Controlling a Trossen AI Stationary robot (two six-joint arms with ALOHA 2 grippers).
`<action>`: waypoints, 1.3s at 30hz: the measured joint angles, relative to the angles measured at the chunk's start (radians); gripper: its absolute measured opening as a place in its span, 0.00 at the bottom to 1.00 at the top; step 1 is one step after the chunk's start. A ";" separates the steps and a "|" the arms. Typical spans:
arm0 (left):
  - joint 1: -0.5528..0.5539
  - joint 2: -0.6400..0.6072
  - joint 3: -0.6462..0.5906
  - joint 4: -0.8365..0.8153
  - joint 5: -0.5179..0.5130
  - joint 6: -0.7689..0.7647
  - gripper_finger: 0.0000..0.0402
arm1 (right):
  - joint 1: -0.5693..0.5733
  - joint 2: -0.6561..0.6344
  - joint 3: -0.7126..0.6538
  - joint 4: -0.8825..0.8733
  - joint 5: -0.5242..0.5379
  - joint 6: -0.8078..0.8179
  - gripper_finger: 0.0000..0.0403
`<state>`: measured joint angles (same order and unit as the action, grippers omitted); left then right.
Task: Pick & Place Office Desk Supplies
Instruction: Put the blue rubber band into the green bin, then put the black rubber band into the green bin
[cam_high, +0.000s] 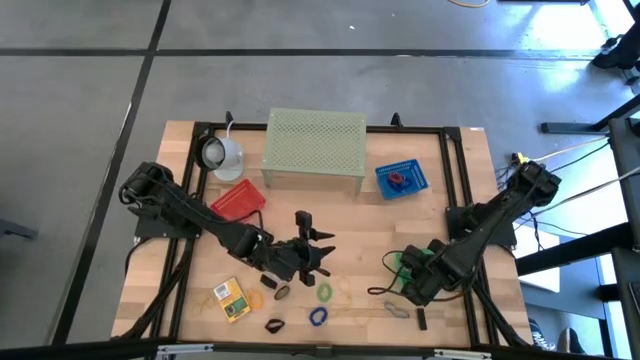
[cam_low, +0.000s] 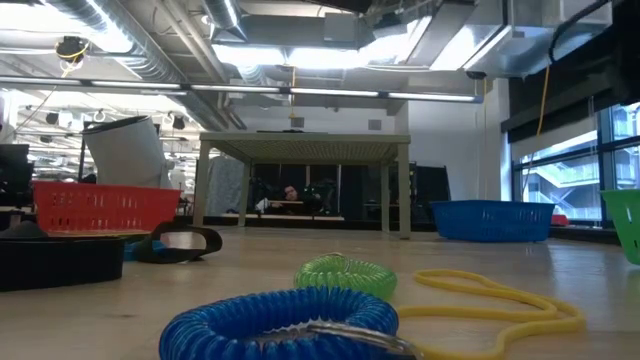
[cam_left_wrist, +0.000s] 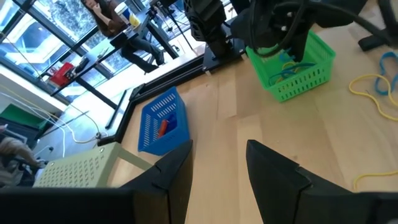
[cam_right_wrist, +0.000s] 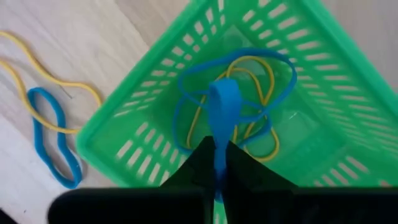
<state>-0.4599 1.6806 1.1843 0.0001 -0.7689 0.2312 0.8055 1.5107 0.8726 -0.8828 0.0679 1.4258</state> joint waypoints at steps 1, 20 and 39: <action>0.000 0.000 0.000 0.000 0.000 0.000 0.36 | 0.000 0.000 0.000 -0.001 -0.004 0.000 0.05; 0.000 0.000 0.000 -0.001 0.000 0.025 0.36 | 0.000 0.000 0.000 -0.003 -0.035 -0.056 0.44; 0.039 0.000 0.000 0.000 0.000 0.103 0.36 | -0.006 -0.001 0.004 -0.093 -0.109 0.015 0.44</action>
<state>-0.4207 1.6810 1.1843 -0.0002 -0.7689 0.3342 0.7995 1.5101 0.8771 -0.9759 -0.0416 1.4404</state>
